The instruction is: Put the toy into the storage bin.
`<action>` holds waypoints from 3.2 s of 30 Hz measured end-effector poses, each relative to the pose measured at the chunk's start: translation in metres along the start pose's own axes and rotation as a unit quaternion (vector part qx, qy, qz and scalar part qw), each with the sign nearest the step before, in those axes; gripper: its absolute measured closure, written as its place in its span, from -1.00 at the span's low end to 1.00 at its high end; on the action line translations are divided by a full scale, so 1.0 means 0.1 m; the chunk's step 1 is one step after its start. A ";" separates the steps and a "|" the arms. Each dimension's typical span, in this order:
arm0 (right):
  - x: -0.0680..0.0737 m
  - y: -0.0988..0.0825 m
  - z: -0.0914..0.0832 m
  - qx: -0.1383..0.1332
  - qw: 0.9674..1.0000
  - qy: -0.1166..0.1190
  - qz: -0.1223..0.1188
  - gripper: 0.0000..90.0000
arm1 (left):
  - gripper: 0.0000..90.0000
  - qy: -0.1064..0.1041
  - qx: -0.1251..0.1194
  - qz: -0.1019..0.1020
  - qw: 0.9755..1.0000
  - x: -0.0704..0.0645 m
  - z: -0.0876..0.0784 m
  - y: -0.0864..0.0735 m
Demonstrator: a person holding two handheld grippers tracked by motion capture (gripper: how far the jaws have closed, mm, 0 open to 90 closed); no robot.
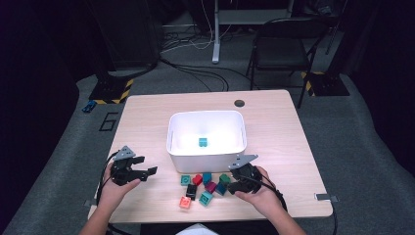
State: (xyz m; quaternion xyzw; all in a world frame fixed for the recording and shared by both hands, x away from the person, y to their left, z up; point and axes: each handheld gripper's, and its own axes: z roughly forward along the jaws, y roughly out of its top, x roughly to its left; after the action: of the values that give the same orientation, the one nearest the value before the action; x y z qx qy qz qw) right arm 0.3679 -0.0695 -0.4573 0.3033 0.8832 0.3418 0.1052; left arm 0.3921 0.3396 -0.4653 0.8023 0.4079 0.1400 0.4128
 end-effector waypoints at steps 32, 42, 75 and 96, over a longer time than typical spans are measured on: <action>-0.16 -0.15 0.41 0.032 0.999 -0.014 0.005 0.19 | -0.48 0.004 0.004 0.000 1.000 0.01 0.00 0.00; -0.13 -0.16 0.48 0.047 0.999 -0.002 0.001 0.45 | -0.48 0.002 0.005 -0.001 1.000 0.01 0.00 -0.01; 0.03 0.17 -0.06 0.031 0.998 0.044 -0.027 0.46 | -0.46 0.006 0.001 -0.002 1.000 0.01 -0.01 -0.01; 0.11 0.75 -0.54 0.014 0.995 0.087 -0.054 0.46 | -0.45 0.006 -0.001 -0.003 1.000 0.02 -0.01 -0.01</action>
State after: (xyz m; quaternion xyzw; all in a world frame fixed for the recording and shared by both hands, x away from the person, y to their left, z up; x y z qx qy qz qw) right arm 0.3725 -0.0480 -0.3665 0.2258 0.9087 0.3486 0.0425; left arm 0.3921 0.3415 -0.4660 0.8001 0.4125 0.1439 0.4112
